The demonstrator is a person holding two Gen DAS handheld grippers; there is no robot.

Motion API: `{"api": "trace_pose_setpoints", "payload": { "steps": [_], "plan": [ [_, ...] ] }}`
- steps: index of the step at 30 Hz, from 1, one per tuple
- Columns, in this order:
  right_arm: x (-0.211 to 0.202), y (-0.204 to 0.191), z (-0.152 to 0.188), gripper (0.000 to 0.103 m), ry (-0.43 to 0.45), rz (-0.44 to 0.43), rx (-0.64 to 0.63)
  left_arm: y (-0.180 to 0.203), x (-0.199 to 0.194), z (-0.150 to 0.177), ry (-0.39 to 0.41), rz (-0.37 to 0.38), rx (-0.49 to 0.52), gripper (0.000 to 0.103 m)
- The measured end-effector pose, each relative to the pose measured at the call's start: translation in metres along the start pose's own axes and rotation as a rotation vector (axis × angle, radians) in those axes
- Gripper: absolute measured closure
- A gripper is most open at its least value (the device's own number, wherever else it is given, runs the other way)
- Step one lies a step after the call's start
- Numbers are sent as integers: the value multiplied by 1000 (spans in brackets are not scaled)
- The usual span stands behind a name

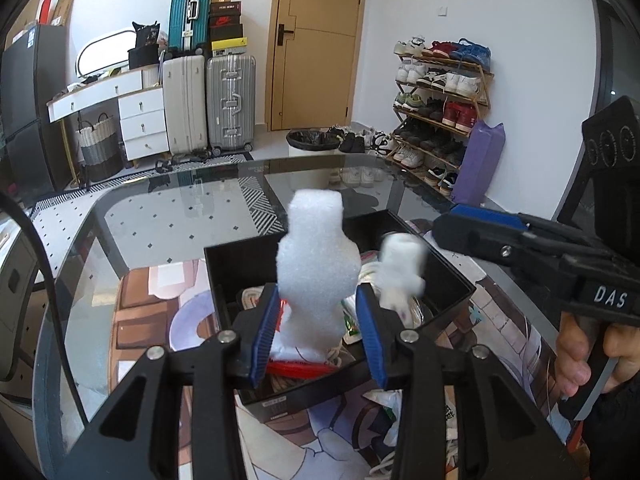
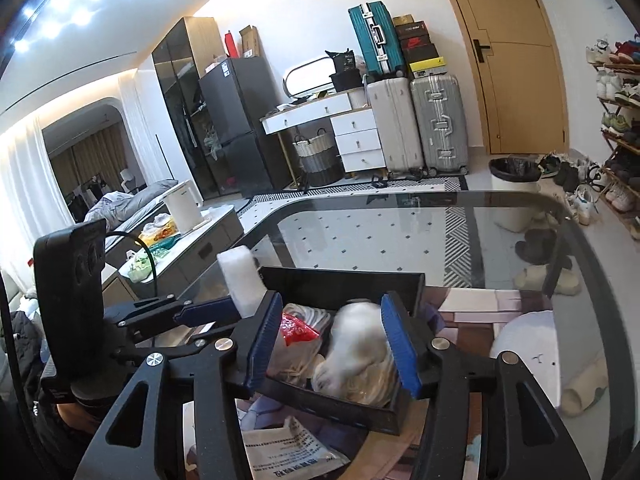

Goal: Organize soft objects
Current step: 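Open the left tool over the box while the right tool releases the doll inside, then move the left tool to the white medicine packet while the right tool moves toward the cable coil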

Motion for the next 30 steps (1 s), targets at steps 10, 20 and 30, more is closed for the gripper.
{"api": "trace_pose_setpoints", "payload": {
  "steps": [10, 20, 30],
  "plan": [
    [-19, 4, 8, 9, 17, 71, -24, 1, -14, 8, 6, -19, 3, 12],
    [-45, 20, 29, 2, 11, 115, -7, -4, -35, 23, 21, -40, -5, 4],
    [-59, 11, 43, 1, 1, 99, -12, 1, -50, 39, 29, -63, 27, 0]
  ]
}}
Point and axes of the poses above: each gripper's, at about its wrist camera, not at the fingertips, and x roughly the way its jaws point, y to its right, z to its underside, the point moved 3 cm from there along x, roughly the way its jaws point, and after that the axes turned 5 degrees about y, right-handed, at the moved point
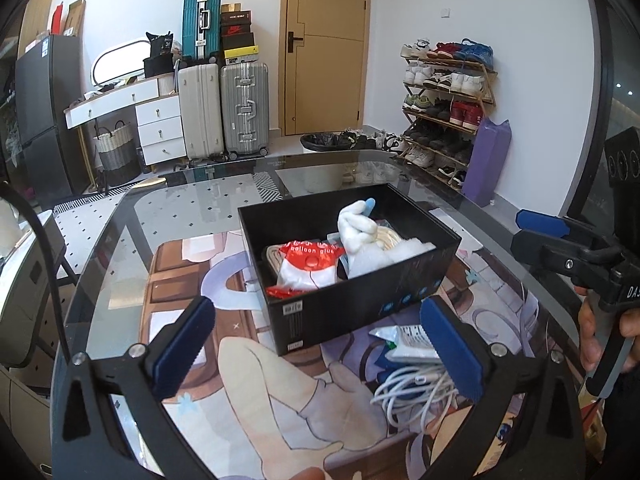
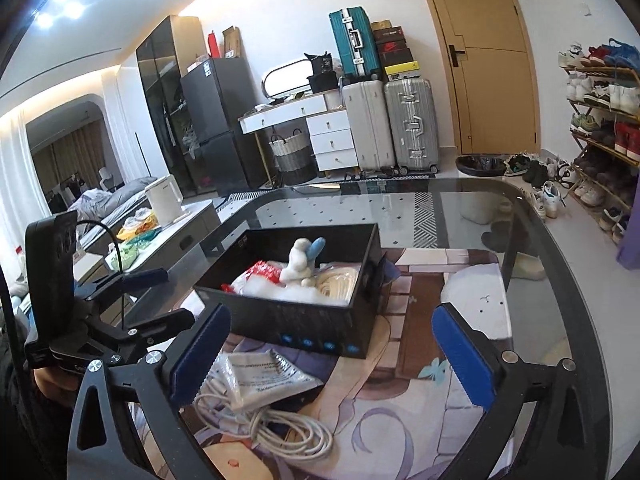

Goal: Organize soft objects
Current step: 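Move the left tool to the white medicine packet while the right tool moves toward the cable coil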

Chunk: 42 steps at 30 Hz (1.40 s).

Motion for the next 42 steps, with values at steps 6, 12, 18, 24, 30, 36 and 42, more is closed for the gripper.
{"api": "trace_pose_setpoints", "payload": {
  "steps": [6, 12, 18, 24, 30, 36, 42],
  "plan": [
    [-1, -10, 11, 1, -25, -9, -24, 0, -3, 6, -6, -3, -4, 0],
    [0, -12, 16, 1, -58, -5, -35, 0, -3, 13, -21, -4, -5, 0],
    [3, -12, 21, 1, -89, -5, -32, 4, -2, 18, -32, 7, 12, 0],
    [15, -16, 31, 1, -171, 3, -73, 3, -2, 21, -42, 15, 10, 0],
    [29, -17, 48, 1, -272, -30, -84, -4, -2, 20, -40, 4, 0, 0],
    [37, -33, 61, 1, -320, -83, -134, -9, -1, 20, -42, 3, -18, 0],
    [45, -39, 72, 1, -355, -78, -157, -7, -1, 22, -46, 10, -10, 0]
  ]
}}
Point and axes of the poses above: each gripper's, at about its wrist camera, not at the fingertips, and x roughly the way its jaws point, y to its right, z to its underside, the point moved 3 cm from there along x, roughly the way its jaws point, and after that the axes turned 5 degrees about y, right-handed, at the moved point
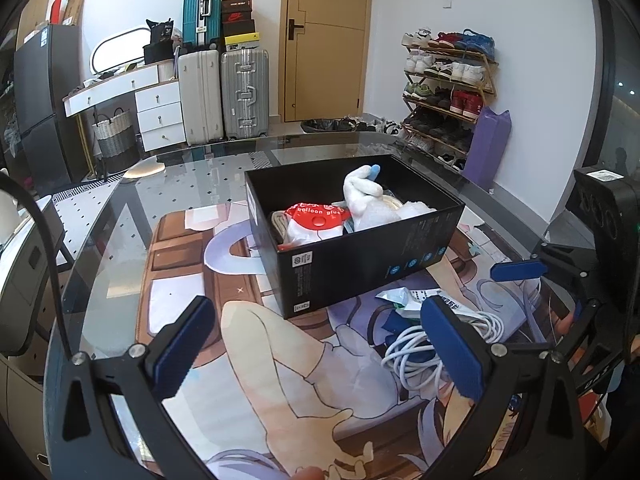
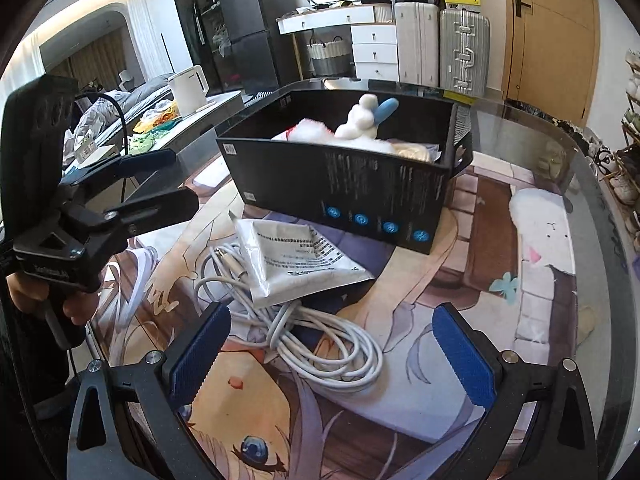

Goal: Organize soft objects
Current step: 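Move the left tool to the white medicine packet while the right tool moves toward the cable coil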

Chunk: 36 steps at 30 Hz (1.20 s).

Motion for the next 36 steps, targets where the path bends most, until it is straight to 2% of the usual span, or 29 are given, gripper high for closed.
{"api": "trace_pose_setpoints", "payload": {
  "steps": [8, 19, 26, 36],
  "plan": [
    [14, 5, 4, 1, -51, 77, 7, 3, 2, 2, -11, 7, 2, 0],
    [17, 46, 10, 1, -72, 135, 101, 4, 4, 4, -18, 11, 5, 0],
    [18, 39, 7, 1, -42, 82, 96, 7, 6, 6, -25, 17, 7, 0],
    [27, 23, 3, 3, -23, 55, 100, 9, 7, 7, -32, 23, 11, 0]
  ]
}}
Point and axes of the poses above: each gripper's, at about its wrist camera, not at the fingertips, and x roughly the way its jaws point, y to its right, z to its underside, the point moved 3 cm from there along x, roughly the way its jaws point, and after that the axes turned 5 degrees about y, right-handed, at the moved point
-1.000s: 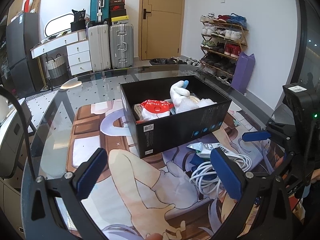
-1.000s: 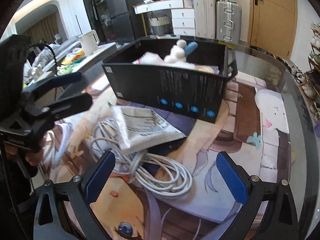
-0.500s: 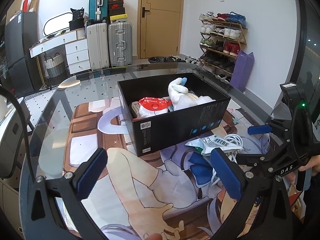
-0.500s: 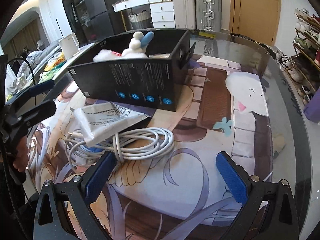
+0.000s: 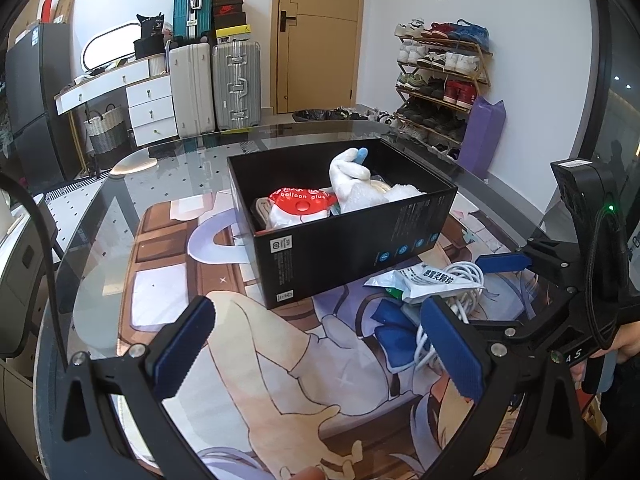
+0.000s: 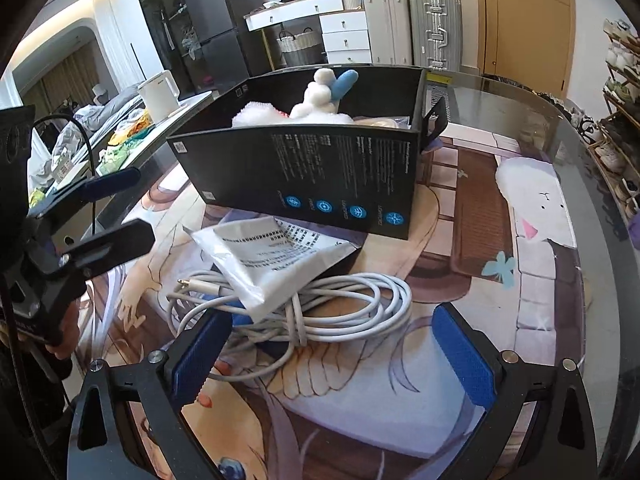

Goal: Organize soft objects
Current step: 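Move the left tool to the white medicine packet while the right tool moves toward the cable coil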

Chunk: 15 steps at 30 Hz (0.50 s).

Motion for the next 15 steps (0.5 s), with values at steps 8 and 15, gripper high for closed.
{"api": "trace_pose_setpoints", "payload": {
  "steps": [8, 15],
  "plan": [
    [-4, 1, 1, 21, 19, -15, -6, 1, 0, 0, 2, 0, 1, 0],
    [-18, 4, 3, 53, 22, -63, -35, 2, -2, -1, 2, 5, 2, 0]
  ]
}}
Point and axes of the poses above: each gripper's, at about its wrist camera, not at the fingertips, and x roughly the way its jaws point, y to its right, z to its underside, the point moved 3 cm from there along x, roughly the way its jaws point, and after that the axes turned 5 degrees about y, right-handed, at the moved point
